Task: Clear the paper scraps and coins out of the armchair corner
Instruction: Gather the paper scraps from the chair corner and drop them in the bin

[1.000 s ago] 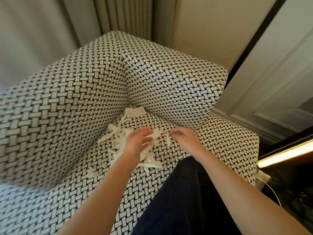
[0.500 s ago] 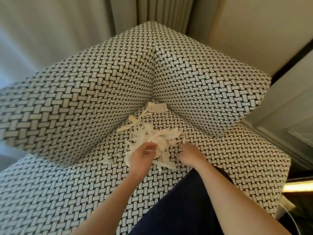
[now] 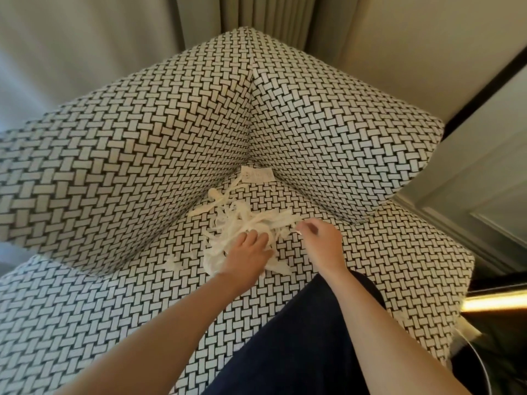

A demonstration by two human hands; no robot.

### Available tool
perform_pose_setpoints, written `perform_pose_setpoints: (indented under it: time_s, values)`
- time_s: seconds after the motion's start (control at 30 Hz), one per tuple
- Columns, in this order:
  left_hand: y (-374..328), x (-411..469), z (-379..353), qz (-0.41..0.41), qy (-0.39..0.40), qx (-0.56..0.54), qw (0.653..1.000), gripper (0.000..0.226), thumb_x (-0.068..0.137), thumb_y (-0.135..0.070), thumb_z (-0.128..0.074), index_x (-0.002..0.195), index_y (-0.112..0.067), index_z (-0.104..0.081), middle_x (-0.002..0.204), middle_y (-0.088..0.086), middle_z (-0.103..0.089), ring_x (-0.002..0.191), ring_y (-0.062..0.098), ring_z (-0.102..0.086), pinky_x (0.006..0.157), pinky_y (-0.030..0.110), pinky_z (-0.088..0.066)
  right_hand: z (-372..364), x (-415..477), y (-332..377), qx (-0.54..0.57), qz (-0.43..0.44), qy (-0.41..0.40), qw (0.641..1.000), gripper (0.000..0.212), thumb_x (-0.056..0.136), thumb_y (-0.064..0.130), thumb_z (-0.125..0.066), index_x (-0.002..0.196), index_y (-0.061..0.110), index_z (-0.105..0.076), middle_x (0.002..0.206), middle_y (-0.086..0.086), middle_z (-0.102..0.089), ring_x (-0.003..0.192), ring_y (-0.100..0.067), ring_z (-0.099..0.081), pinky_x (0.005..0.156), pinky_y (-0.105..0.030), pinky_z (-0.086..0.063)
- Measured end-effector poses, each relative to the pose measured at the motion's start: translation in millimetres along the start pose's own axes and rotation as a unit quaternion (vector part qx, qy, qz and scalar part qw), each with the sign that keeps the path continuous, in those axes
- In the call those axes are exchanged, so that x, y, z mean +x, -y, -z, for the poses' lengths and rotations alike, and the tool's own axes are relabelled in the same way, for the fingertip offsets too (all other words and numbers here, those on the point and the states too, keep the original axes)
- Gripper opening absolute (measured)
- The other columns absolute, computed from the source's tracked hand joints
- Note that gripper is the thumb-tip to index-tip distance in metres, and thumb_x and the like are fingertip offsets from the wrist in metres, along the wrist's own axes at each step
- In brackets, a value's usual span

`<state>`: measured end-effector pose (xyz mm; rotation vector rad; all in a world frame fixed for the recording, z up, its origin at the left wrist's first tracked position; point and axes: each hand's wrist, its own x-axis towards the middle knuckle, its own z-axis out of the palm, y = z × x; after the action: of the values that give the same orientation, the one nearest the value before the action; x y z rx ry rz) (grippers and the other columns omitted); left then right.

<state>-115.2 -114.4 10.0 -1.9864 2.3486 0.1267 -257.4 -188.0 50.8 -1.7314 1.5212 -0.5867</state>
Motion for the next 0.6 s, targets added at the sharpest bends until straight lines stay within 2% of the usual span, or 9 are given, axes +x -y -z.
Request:
perform_pose_setpoints:
  time_s: [0.13,0.23,0.3,0.37,0.47,0.6]
  values:
    - [11,2,4,0.003,-0.014,-0.022,1.000,0.034,0.089,-0.025,-0.059,0.123,-0.025,-0.060,0.123,0.000,-0.043,0.115,0.023,-0.032,0.102,0.035,-0.026,2,0,-1,0.035,-0.005,-0.017,0.999,0.014,0.092,0.021,-0.056,0.090,0.018,-0.069,0.080,0.012,-0.065,0.076,0.002,-0.059,0.064,-0.010,-0.039]
    - [16,-3,4,0.064,-0.017,-0.160,0.985,0.030,0.090,-0.037,-0.057,0.118,-0.029,-0.065,0.115,-0.007,-0.044,0.109,0.018,-0.033,0.098,0.031,-0.026,1,1,-2,0.046,-0.006,-0.018,0.999,0.014,0.092,0.020,-0.056,0.090,0.017,-0.070,0.081,0.012,-0.066,0.078,0.002,-0.060,0.067,-0.011,-0.041]
    - [17,-8,5,0.092,-0.007,-0.289,0.953,0.025,0.088,-0.037,-0.060,0.107,-0.026,-0.070,0.104,-0.012,-0.046,0.104,0.013,-0.035,0.099,0.034,-0.030,1,2,-2,0.053,-0.010,-0.017,0.998,0.014,0.092,0.020,-0.056,0.090,0.017,-0.070,0.082,0.012,-0.066,0.080,0.001,-0.061,0.070,-0.013,-0.043]
    - [18,-14,8,0.060,0.038,-0.361,0.930,0.022,0.087,-0.037,-0.061,0.099,-0.022,-0.072,0.090,-0.018,-0.047,0.097,0.009,-0.039,0.097,0.034,-0.035,1,2,-2,0.058,-0.012,-0.017,0.998,0.014,0.092,0.020,-0.056,0.090,0.017,-0.070,0.083,0.010,-0.067,0.082,-0.001,-0.061,0.072,-0.013,-0.044]
    - [16,-21,17,0.001,0.076,-0.361,0.930,0.021,0.087,-0.037,-0.061,0.095,-0.020,-0.071,0.080,-0.024,-0.044,0.087,0.004,-0.037,0.085,0.024,-0.032,2,2,-2,0.080,-0.020,-0.024,0.996,0.015,0.092,0.018,-0.055,0.091,0.015,-0.070,0.083,0.009,-0.067,0.080,-0.001,-0.060,0.067,-0.010,-0.040]
    - [19,-21,40,0.005,0.073,-0.375,0.924,0.010,0.089,-0.034,-0.058,0.081,-0.029,-0.062,0.075,-0.019,-0.049,0.077,-0.005,-0.043,0.075,0.013,-0.032,4,2,-3,0.104,-0.029,-0.033,0.994,0.016,0.092,0.017,-0.055,0.091,0.014,-0.070,0.074,0.009,-0.064,0.064,0.001,-0.053,0.059,-0.012,-0.036]
